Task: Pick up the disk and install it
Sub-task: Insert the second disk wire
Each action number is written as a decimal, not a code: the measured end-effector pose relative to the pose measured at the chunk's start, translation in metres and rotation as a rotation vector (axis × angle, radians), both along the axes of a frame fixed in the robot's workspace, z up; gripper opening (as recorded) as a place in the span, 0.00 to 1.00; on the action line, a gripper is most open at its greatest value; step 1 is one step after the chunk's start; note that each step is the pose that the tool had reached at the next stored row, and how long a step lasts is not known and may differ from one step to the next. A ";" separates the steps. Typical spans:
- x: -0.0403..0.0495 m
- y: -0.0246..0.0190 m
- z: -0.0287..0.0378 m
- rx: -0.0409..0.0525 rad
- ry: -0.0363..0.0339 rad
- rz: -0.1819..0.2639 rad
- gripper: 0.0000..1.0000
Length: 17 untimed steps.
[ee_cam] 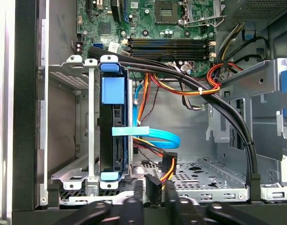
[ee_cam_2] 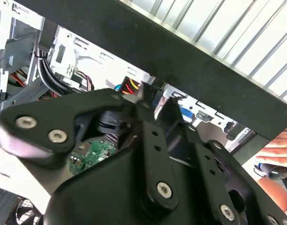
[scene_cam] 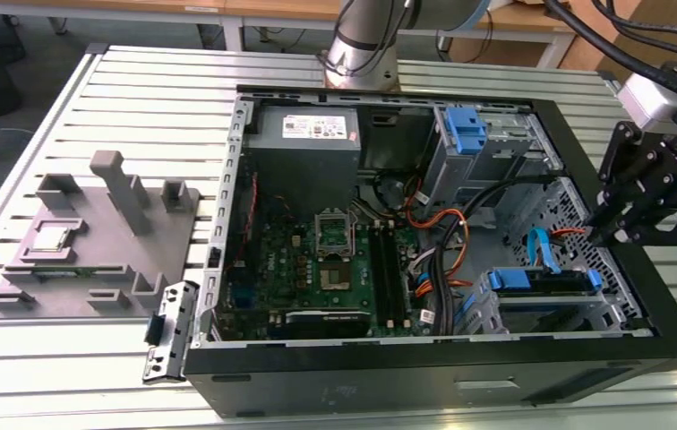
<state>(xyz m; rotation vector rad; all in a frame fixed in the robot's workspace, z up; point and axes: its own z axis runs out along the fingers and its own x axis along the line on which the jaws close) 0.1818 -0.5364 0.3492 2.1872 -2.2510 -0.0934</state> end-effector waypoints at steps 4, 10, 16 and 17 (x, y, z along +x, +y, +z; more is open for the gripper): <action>0.0000 0.0000 0.0000 -0.0002 0.0000 0.000 0.27; -0.0009 0.0001 0.0006 -0.0026 -0.0018 0.000 0.27; -0.0144 0.0000 0.0006 -0.0031 -0.0265 0.000 0.27; -0.0163 0.0000 0.0006 -0.0032 -0.0288 0.000 0.27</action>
